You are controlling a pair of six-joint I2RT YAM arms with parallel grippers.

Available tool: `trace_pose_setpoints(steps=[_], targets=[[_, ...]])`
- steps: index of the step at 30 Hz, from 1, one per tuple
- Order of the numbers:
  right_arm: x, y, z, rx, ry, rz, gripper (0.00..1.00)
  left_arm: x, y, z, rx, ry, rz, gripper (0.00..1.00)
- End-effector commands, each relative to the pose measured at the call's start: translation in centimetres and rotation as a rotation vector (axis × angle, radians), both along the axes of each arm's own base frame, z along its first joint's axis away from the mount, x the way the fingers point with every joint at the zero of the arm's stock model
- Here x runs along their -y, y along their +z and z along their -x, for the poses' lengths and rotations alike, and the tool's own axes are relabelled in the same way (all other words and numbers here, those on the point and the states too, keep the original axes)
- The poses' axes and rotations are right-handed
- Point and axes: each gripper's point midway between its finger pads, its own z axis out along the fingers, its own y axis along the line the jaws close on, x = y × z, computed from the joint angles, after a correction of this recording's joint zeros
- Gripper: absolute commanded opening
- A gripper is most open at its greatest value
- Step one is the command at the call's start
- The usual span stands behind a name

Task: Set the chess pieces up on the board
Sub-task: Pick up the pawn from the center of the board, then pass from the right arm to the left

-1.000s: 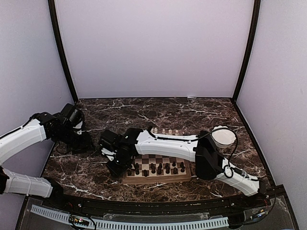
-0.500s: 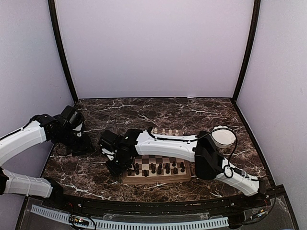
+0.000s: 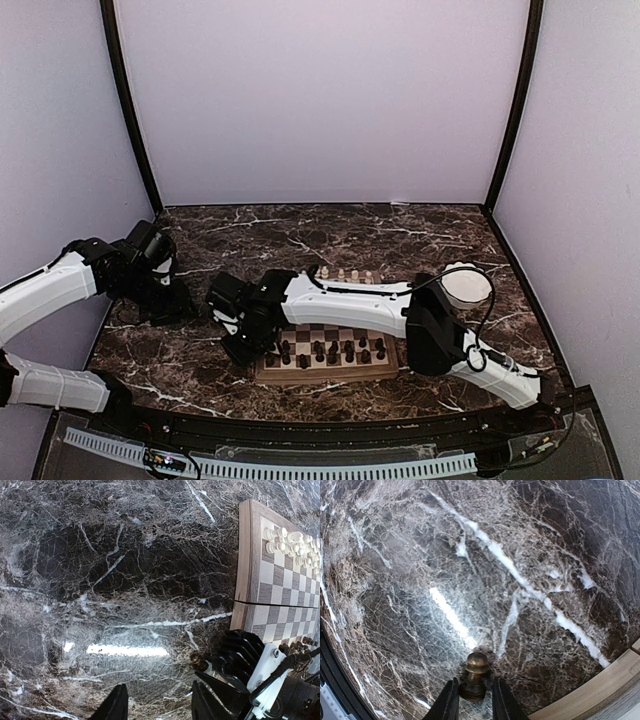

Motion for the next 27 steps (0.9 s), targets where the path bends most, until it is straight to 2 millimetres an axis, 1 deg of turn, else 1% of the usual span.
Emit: trace_pose_setpoints(steps=[1,4,8,13,14,15,16,17,18,19,20,21,22,23,24,25,26,27], targets=[[4.8,-6.8,0.2,-0.003,-0.032,0.247,0.22,-0.2,0.0,0.2,-0.001,0.004,0.003,0.45],[4.3,-5.6,-0.1,0.015,-0.024,0.216,0.17,-0.1,0.1,0.0,0.002,0.002,0.006,0.46],[2.8,-1.9,-0.8,0.057,-0.006,0.109,0.15,0.0,0.5,-0.4,0.015,-0.001,0.005,0.45],[2.8,2.2,-1.9,0.092,-0.012,0.027,0.12,0.4,1.9,-1.7,0.049,-0.002,0.007,0.46],[3.1,2.5,-2.0,0.092,-0.005,0.018,0.12,0.6,2.5,-2.2,0.065,-0.002,0.014,0.46],[3.1,3.4,-2.1,0.101,-0.001,-0.002,0.12,0.8,2.6,-2.5,0.065,-0.005,0.016,0.46],[3.1,4.4,-2.1,0.11,0.011,-0.025,0.12,1.1,3.3,-3.0,0.086,-0.008,0.03,0.46],[3.0,5.2,-2.1,0.12,0.023,-0.048,0.12,1.4,3.5,-3.3,0.085,-0.015,0.037,0.46],[2.8,6.8,-2.1,0.141,0.038,-0.089,0.12,1.9,4.2,-4.0,0.1,-0.02,0.055,0.46],[2.8,7.1,-2.1,0.15,0.051,-0.104,0.12,2.2,4.6,-4.3,0.11,-0.026,0.063,0.46],[2.8,8.2,-2.0,0.163,0.066,-0.128,0.11,2.6,5.4,-4.9,0.124,-0.03,0.077,0.47],[2.8,9.6,-2.0,0.184,0.078,-0.159,0.11,2.8,5.8,-5.2,0.131,-0.032,0.082,0.47],[3.0,10.3,-2.0,0.2,0.088,-0.173,0.11,3.3,6.6,-5.9,0.146,-0.038,0.098,0.47],[3.2,11.2,-2.1,0.222,0.098,-0.185,0.11,3.6,7.0,-6.2,0.154,-0.046,0.108,0.47],[3.5,12.0,-2.3,0.238,0.106,-0.191,0.11,4.5,7.9,-6.8,0.173,-0.064,0.145,0.47],[3.8,12.7,-2.5,0.256,0.111,-0.197,0.11,5.0,8.3,-7.1,0.179,-0.082,0.169,0.47],[4.2,13.4,-2.7,0.271,0.116,-0.201,0.11,6.3,9.1,-7.5,0.191,-0.112,0.228,0.47],[4.7,14.1,-2.8,0.284,0.119,-0.205,0.11,6.9,9.5,-7.8,0.197,-0.127,0.258,0.47]])
